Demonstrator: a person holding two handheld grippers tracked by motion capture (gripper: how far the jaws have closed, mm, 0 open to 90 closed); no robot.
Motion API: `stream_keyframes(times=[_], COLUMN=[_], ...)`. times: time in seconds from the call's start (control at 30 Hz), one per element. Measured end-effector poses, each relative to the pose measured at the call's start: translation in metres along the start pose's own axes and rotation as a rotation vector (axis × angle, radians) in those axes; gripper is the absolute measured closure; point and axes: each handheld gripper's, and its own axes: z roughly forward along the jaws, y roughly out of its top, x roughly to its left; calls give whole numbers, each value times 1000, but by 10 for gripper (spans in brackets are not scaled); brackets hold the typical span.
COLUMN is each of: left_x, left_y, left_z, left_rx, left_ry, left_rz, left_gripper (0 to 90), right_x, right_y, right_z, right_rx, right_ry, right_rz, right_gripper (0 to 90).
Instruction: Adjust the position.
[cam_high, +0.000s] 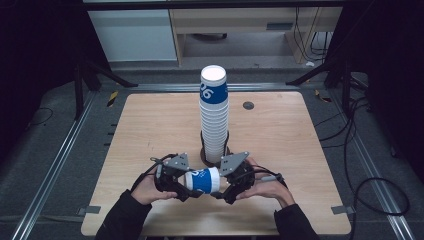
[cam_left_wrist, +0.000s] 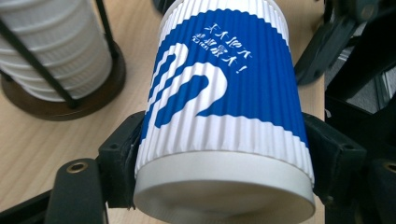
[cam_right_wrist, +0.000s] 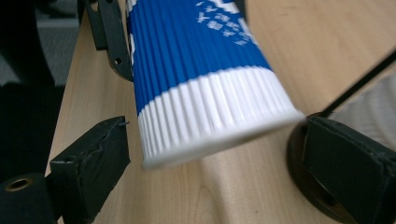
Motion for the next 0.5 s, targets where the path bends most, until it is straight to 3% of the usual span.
stream_keyframes(times=[0.13, 0.3, 0.5], left_x=[4, 5, 5], left_y=[-3, -4, -4], left_z=[-11, -20, -22], left_rx=[-64, -189, -263], left_ry=[25, 35, 3], left_rz=[-10, -17, -14], left_gripper=[246, 246, 246], right_x=[-7, -12, -14], right_y=[-5, -16, -25], right_z=[-16, -31, -39], right_rx=[-85, -153, -227], right_ry=[-41, -77, -40], right_rz=[74, 144, 206], right_gripper=[75, 74, 75])
